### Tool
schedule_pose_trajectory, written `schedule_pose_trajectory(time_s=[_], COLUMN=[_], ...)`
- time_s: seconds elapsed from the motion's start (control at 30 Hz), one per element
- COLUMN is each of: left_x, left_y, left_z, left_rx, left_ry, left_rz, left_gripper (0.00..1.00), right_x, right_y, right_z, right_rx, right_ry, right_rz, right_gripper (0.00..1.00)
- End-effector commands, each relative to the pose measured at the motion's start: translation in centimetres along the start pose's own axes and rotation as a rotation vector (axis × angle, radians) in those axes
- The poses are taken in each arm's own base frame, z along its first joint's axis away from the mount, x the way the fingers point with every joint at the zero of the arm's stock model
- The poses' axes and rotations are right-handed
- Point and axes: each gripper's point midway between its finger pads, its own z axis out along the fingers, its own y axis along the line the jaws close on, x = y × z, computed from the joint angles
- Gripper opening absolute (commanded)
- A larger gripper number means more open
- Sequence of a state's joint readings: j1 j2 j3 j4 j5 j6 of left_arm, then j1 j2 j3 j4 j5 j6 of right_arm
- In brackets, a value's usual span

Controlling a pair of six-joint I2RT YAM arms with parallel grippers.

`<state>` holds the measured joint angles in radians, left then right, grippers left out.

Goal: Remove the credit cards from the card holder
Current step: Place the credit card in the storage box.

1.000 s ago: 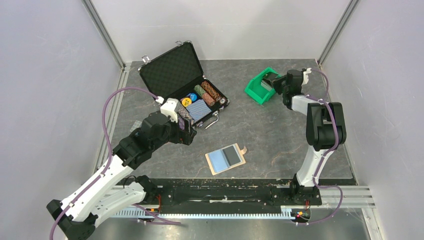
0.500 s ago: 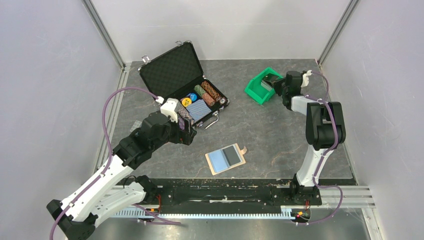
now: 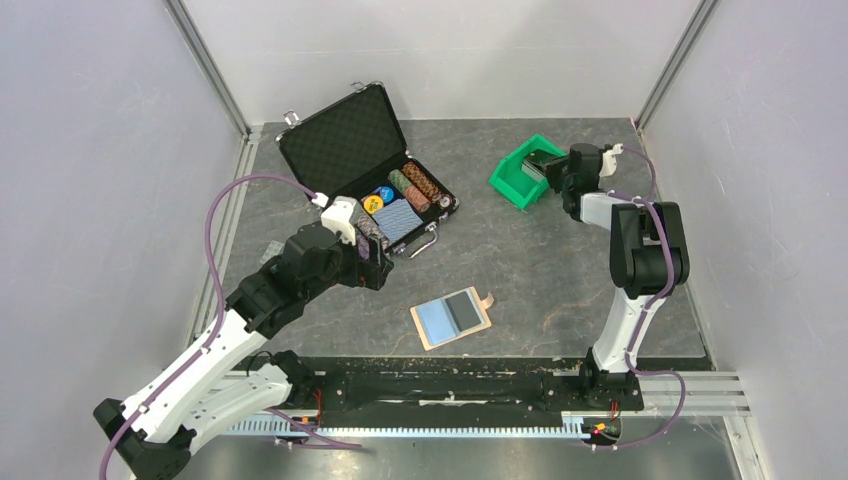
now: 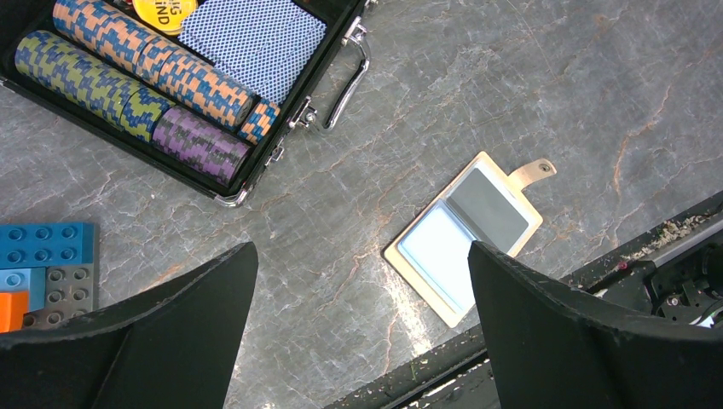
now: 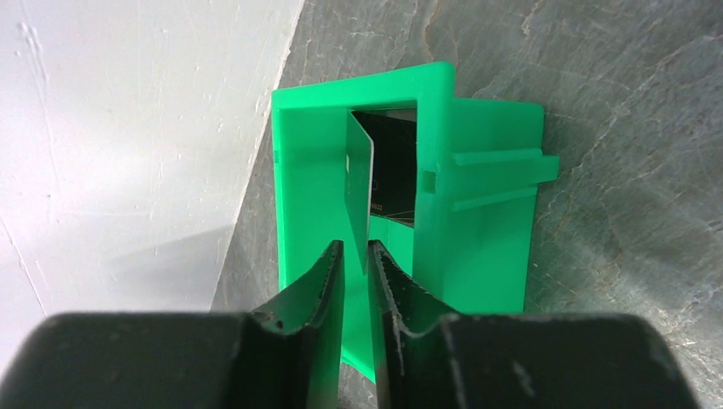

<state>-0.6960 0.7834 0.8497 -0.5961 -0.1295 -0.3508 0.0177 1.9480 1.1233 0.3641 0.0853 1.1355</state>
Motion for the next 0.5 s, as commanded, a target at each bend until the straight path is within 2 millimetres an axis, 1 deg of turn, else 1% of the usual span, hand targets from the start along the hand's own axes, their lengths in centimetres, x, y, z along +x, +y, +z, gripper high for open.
schedule_pose_trajectory(time_s=[0.0, 0.1, 0.3, 0.47], left_x=[-1.2, -1.2, -1.2, -1.2], left_y=[0.1, 0.1, 0.0, 0.0], left_z=[-0.1, -0.1, -0.1, -0.2], left_rx=[0.001, 0.001, 0.005, 0.008], left_ry=[-0.050, -0.053, -0.049, -0.052], left_rz=[0.043, 0.043, 0.042, 0.040], left_gripper=[1.00, 1.00, 1.00, 1.00], right_x=[-0.3, -0.6, -2.2, -3.3], right_y=[-0.7, -0.2, 1.8, 3.5], right_z=[0.5, 0.3, -0.3, -1.4], right_rx=[0.024, 0.013, 0.006, 0.000], right_ry=[-0.033, -0.042, -0.068, -0.070], right_rz=[0.003, -0.002, -0.024, -0.026], right_gripper=[0.22, 0.23, 0.24, 0.29])
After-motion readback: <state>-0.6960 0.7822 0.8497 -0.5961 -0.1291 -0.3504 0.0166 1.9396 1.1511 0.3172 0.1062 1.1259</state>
